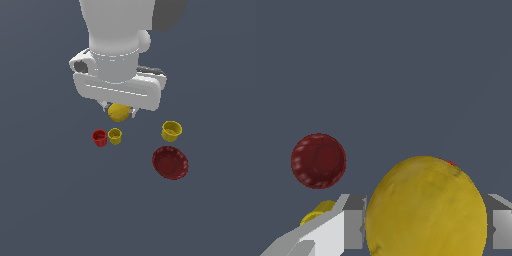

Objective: Pick up a designated object from a clutter of objects.

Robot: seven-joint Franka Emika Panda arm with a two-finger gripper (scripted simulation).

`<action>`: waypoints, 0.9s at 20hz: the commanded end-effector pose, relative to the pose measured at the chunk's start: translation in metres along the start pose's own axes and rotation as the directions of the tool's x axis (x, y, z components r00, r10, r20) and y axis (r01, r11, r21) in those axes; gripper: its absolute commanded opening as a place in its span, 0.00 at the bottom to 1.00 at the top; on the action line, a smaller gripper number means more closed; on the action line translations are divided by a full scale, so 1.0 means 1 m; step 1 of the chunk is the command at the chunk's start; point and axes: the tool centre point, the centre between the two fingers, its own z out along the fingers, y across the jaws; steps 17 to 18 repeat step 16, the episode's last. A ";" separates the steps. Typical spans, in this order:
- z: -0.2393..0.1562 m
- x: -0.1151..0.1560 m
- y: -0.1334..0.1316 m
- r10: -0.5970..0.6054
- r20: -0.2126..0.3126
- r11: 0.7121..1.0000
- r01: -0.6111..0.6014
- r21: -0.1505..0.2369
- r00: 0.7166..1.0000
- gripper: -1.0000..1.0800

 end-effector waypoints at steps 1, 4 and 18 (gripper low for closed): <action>-0.020 0.003 0.003 0.000 0.001 1.000 0.000 0.000 1.000 0.00; -0.038 0.007 0.005 0.000 0.001 1.000 0.000 -0.001 1.000 0.00; -0.066 0.014 0.009 0.000 0.001 1.000 0.000 -0.001 1.000 0.00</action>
